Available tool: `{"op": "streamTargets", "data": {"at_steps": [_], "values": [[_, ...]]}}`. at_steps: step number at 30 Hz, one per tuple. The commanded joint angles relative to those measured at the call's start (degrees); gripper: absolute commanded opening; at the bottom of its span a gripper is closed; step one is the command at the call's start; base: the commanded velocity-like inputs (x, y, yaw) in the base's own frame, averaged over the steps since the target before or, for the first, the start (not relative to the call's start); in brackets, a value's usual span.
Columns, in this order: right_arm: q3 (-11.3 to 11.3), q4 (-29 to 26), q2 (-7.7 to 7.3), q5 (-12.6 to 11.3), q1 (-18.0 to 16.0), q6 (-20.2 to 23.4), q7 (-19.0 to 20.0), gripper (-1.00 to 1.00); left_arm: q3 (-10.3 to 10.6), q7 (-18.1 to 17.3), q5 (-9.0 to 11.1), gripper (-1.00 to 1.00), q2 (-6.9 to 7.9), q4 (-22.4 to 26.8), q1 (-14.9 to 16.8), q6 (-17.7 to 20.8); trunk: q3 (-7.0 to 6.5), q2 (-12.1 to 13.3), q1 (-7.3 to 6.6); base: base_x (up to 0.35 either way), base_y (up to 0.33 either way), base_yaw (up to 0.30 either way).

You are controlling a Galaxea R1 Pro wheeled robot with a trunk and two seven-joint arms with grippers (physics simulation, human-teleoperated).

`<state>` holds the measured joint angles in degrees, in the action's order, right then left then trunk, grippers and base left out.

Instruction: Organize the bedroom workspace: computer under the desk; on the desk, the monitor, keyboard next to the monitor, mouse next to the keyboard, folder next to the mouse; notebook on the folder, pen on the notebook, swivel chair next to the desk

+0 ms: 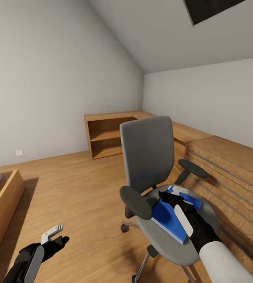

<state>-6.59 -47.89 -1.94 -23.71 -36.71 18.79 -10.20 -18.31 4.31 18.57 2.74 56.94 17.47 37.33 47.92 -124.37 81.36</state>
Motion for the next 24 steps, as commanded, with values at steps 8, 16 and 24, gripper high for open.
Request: {"op": "streamTargets", "data": {"at_steps": [8, 16, 24], "values": [[-0.6, -0.04, -0.03, -0.51, -0.03, 2.66, -0.74, 1.0, 0.02, 0.37, 0.59, 1.0, -0.04, 1.11, 0.02, 0.43, 0.06, -0.03, -0.01, 0.004, 0.0, 0.0], [-0.8, -0.03, 0.0, -0.32, -0.03, 3.28, -1.92, 1.0, 0.03, 0.35, 0.62, 1.0, -0.08, 2.17, 0.02, 0.52, 0.06, -0.03, -0.01, 0.0, 0.0, 0.0], [-0.87, -0.02, 0.02, -0.07, -0.03, 3.38, -2.31, 1.0, 0.01, 0.35, 0.6, 1.0, -0.1, 2.57, 0.02, 0.38, 0.06, -0.03, -0.01, 0.0, 0.0, 0.0]]}}
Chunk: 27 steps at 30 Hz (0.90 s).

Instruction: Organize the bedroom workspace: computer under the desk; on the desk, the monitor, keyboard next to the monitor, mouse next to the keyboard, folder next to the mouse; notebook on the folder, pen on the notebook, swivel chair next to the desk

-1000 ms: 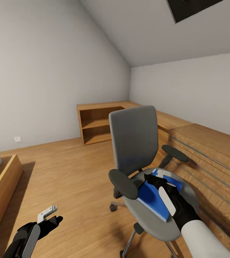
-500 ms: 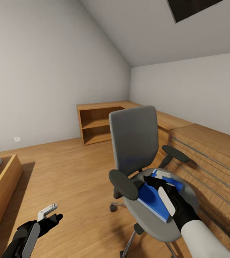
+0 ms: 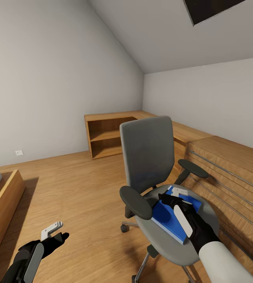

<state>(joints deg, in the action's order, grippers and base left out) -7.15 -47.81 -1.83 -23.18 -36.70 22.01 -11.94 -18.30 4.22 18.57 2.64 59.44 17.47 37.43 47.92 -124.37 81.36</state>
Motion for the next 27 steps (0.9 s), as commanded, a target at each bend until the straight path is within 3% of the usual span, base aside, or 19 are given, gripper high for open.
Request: {"op": "streamTargets", "data": {"at_steps": [1, 4, 10, 22, 27], "values": [[-0.32, -0.09, -0.07, -0.52, -0.03, 0.17, -0.58, 1.0, 0.0, 0.44, 0.6, 1.0, 0.0, 0.09, 0.02, 0.26, 0.06, -0.03, -0.01, 0.0, 0.0, 0.0], [-0.32, -0.09, -0.04, -0.29, -0.03, 0.2, -0.6, 1.0, 0.01, 0.44, 0.59, 1.0, 0.0, 0.12, 0.02, 0.22, 0.06, -0.03, -0.01, 0.0, 0.0, 0.0], [-0.53, -0.09, -0.02, -0.08, -0.03, 0.22, -0.62, 1.0, 0.01, 0.47, 0.59, 1.0, 0.0, 0.14, 0.02, 0.19, 1.14, -2.43, 1.31, 0.0, 0.0, 0.0], [-1.88, -0.09, -0.02, -0.02, -0.03, 0.16, -0.71, 1.0, 0.01, 0.46, 0.64, 1.0, 0.0, 0.12, 0.02, 0.38, 1.14, -2.43, 1.31, 0.0, 0.0, 0.0], [-1.96, -0.09, -0.03, -0.02, -0.03, 0.17, -0.82, 1.0, 0.0, 0.45, 0.63, 1.0, 0.0, 0.09, 0.02, 0.32, 2.03, -4.44, 2.41, 0.0, 0.0, 0.0]]}}
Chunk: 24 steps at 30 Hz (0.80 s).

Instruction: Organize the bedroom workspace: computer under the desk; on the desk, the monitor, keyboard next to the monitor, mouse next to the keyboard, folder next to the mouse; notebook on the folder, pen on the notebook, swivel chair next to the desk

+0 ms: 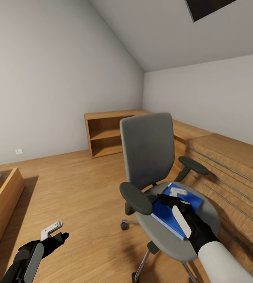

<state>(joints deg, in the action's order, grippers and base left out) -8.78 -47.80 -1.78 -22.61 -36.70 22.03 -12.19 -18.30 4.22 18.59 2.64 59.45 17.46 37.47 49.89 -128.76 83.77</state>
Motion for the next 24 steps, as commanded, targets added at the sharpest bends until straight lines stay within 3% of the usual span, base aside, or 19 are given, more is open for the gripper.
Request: {"op": "streamTargets", "data": {"at_steps": [1, 24], "values": [[-0.33, -0.1, -0.08, -0.6, -0.04, 0.15, -0.58, 1.0, 0.0, 0.44, 0.62, 1.0, 0.0, 0.07, 0.03, 0.29, 0.24, -0.44, 0.22, 0.0, 0.0, 0.0], [-0.37, -0.1, -0.15, -0.6, -0.04, 0.13, -0.65, 1.0, 0.01, 0.44, 0.66, 1.0, 0.08, -0.71, 0.03, 0.5, 0.42, -0.84, 0.44, 0.0, 0.0, 0.0]]}}
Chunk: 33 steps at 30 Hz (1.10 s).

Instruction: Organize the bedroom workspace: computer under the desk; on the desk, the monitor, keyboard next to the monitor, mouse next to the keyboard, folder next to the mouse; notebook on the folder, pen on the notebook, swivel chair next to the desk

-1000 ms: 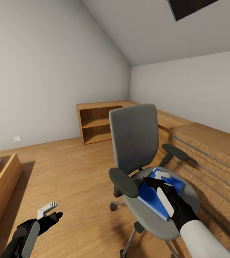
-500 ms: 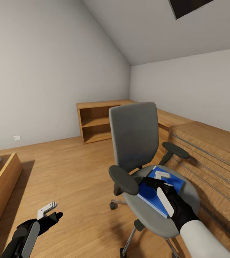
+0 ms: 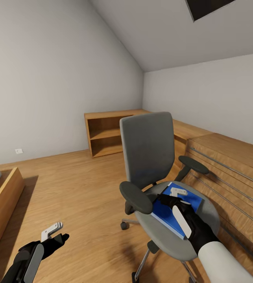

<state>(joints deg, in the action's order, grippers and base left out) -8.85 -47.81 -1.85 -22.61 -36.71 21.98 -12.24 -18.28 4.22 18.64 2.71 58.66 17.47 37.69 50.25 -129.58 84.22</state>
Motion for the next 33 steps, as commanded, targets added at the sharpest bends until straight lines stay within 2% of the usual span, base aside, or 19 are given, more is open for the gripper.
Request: {"op": "streamTargets", "data": {"at_steps": [1, 23, 28, 33], "values": [[-0.31, -0.09, -0.09, -0.59, -0.03, 0.17, -0.59, 1.0, -0.02, 0.44, 0.6, 1.0, 0.0, 0.02, 0.02, 0.28, 0.06, -0.03, -0.01, 0.0, 0.0, 0.0], [-0.3, -0.04, -0.09, -0.59, -0.03, 0.25, -0.59, 1.0, -0.09, 0.36, 0.68, 1.0, 0.1, 0.28, 0.02, 0.5, 0.06, -0.03, -0.01, 0.0, 0.0, 0.0], [-0.33, 0.16, -0.09, -0.59, -0.03, 0.25, -0.59, 1.0, -0.09, 0.35, 0.76, 1.0, 0.01, 1.16, 0.02, 0.53, 0.96, -2.03, 1.09, 0.0, 0.0, 0.0], [-0.37, 0.54, -0.09, -0.59, -0.03, 0.25, -0.59, 1.0, -0.09, 0.35, 0.72, 1.0, 0.01, 1.48, 0.02, 0.6, 0.96, -2.03, 1.09, 0.0, 0.0, 0.0]]}}
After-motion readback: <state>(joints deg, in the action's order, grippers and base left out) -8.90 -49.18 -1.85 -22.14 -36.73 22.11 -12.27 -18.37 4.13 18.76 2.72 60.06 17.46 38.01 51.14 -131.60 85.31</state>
